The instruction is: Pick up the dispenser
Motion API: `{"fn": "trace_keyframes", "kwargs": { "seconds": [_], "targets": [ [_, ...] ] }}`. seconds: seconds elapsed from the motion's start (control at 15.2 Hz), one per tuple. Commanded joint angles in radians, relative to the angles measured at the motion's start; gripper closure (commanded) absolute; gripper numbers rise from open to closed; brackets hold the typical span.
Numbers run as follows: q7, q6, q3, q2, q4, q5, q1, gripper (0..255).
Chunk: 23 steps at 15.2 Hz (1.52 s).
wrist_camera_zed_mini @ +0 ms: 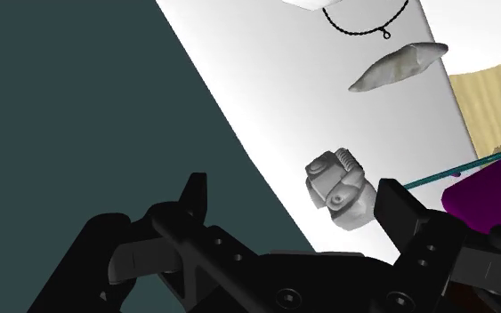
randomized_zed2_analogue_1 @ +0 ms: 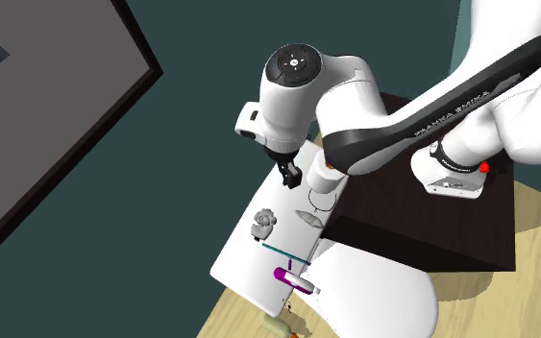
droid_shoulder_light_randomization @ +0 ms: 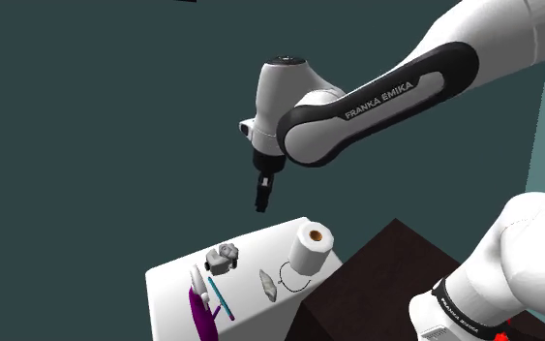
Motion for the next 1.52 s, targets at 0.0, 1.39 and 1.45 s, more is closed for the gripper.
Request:
{"fn": "trace_keyframes", "kwargs": {
  "seconds": [0.0,1.39,1.45],
  "targets": [
    [0.009,0.041,0.015,0.068,0.017,-0.036,0.016,0],
    [0.102,0.237,-0.011,0.505,0.185,-0.297,0.166,255],
    [0.101,0.236,-0.011,0.506,0.185,-0.297,0.166,255]
  ]
}}
